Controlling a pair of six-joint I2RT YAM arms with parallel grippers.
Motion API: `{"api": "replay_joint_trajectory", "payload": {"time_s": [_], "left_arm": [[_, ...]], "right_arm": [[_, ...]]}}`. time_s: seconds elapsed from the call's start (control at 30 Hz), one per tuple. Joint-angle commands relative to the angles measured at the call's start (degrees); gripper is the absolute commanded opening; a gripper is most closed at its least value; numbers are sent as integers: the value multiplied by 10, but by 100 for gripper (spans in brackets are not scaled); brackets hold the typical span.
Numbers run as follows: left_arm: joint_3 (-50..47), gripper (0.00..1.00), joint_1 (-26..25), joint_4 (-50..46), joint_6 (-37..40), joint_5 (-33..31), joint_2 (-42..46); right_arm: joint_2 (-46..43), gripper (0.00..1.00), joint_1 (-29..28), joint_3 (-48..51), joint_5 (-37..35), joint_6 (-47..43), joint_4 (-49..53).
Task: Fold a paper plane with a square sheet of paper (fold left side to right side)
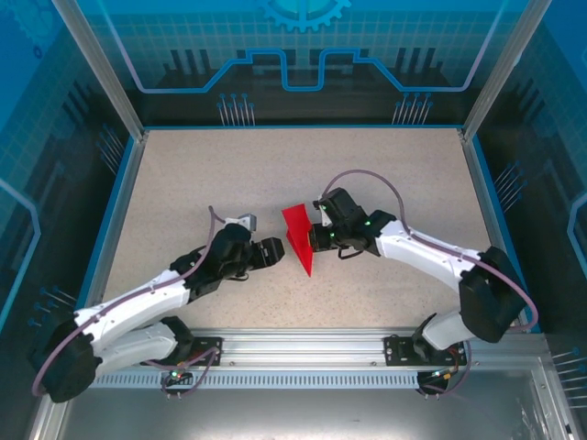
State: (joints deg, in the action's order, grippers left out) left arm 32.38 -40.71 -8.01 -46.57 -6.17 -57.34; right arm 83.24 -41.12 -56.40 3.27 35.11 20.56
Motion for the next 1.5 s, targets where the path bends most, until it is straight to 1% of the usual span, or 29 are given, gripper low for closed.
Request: {"api": "replay_joint_trajectory", "payload": {"time_s": [0.0, 0.1, 0.23, 0.33, 0.43, 0.47, 0.57, 0.7, 0.77, 0.83, 0.9, 0.97, 1.07, 1.23, 1.37, 1.47], "left_arm": [[-13, 72, 2, -39, -1, -45, 45], [-21, 74, 4, -52, -3, -59, 73], [-26, 75, 4, -64, -5, -64, 88], [-25, 75, 5, -65, -6, -65, 88], [-23, 76, 5, -66, -7, -66, 86], [-22, 76, 5, -66, -7, -67, 84], [-21, 76, 5, -67, -7, -68, 81], [-17, 77, 5, -66, -6, -67, 73], [-15, 77, 4, -66, -4, -67, 70], [-15, 77, 5, -66, -4, -67, 69], [-17, 77, 5, -65, -4, -67, 68], [-17, 77, 5, -63, -3, -66, 68], [-20, 80, 5, -57, -3, -64, 70], [-28, 88, 5, -50, 0, -59, 75], [-33, 99, 5, -47, 5, -57, 77], [-37, 99, 5, -46, 6, -58, 83]], "right_arm": [[13, 0, 27, 47, 116, -7, -76], [63, 0, 56, 90, 174, -8, -135], [105, 0, 99, 124, 209, -18, -188], [121, 0, 121, 118, 226, -42, -171], [118, 0, 127, 116, 202, -67, -141], [117, 2, 130, 115, 195, -73, -132], [111, 13, 135, 112, 186, -83, -111], [75, 27, 134, 100, 151, -98, -63], [51, 32, 130, 87, 122, -112, -22], [22, 41, 123, 74, 86, -119, 19], [0, 43, 114, 63, 61, -126, 58], [-12, 47, 98, 63, 57, -126, 77], [-5, 53, 63, 37, 63, -108, 95], [30, 55, 24, 33, 59, -69, 83], [65, 55, 10, 16, 53, -65, 86], [87, 55, 1, 6, 52, -62, 88]]}}
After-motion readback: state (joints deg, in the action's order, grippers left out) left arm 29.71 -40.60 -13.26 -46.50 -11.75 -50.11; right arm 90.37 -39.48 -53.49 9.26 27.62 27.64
